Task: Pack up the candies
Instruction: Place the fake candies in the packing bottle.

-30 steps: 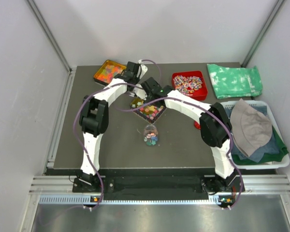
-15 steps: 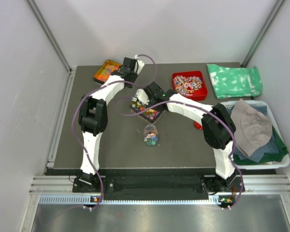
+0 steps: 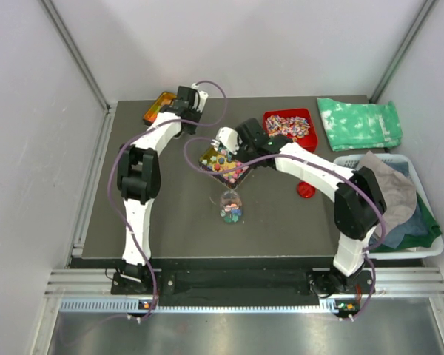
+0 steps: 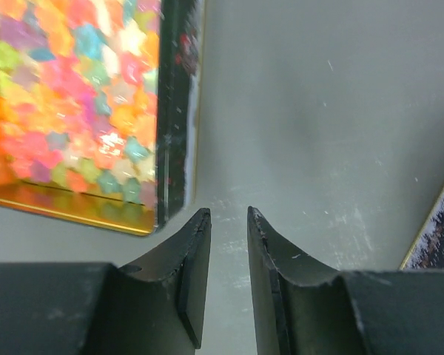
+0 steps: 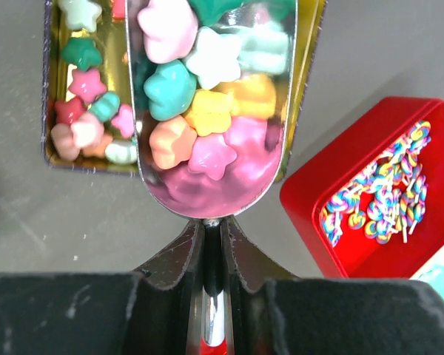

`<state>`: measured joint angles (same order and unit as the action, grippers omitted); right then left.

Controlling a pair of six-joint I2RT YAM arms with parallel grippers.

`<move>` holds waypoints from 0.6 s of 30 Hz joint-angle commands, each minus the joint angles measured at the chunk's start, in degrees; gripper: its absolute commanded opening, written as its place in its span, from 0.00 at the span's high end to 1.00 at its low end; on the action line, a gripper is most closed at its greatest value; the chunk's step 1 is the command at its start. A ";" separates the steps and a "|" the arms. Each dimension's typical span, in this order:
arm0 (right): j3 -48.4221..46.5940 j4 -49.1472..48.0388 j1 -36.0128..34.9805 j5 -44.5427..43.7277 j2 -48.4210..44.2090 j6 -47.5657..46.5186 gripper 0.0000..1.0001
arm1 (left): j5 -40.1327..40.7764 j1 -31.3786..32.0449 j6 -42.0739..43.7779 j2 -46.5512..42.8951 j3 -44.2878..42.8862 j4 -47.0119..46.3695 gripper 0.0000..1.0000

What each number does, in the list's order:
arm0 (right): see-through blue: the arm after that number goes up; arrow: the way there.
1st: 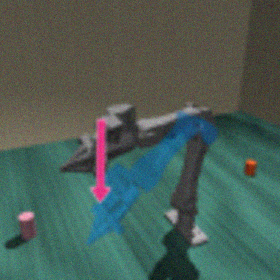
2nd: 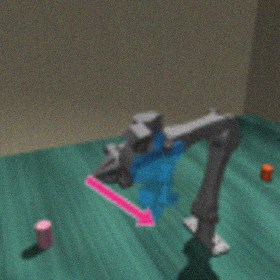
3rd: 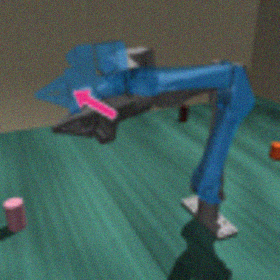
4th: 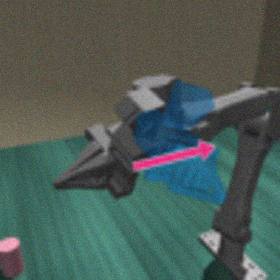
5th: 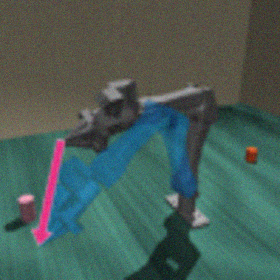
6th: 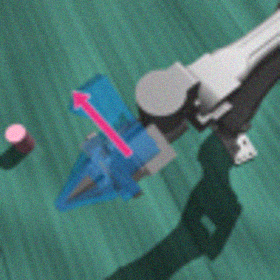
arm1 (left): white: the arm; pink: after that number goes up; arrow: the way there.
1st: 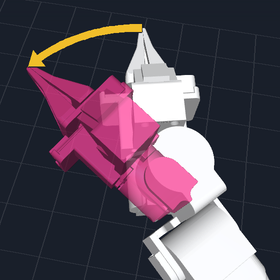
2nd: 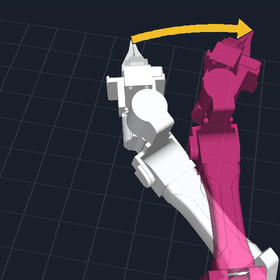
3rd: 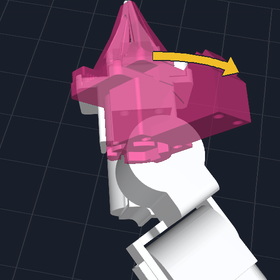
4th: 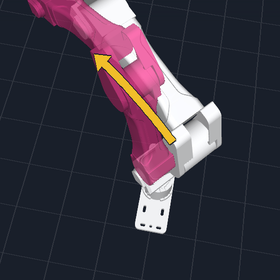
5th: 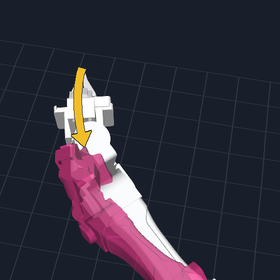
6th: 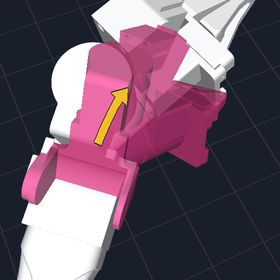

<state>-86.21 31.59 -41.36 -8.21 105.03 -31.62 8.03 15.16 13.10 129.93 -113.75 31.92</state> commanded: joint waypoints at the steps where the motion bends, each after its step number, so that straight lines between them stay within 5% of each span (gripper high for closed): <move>1: 1.83 -1.10 2.60 6.35 -6.68 1.29 1.00 | -5.91 -2.41 -3.87 -0.64 -1.30 1.39 0.68; 7: 5.88 1.80 4.45 12.60 -12.48 0.33 1.00 | -12.60 -4.61 -5.02 -2.66 -0.07 2.18 0.67; 18: 4.91 17.79 3.49 8.38 -22.58 -11.09 1.00 | -13.22 -4.79 -3.88 -8.72 7.31 3.67 0.67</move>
<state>-79.18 43.42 -37.34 0.21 87.74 -37.63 -3.22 10.26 9.10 127.48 -108.31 34.98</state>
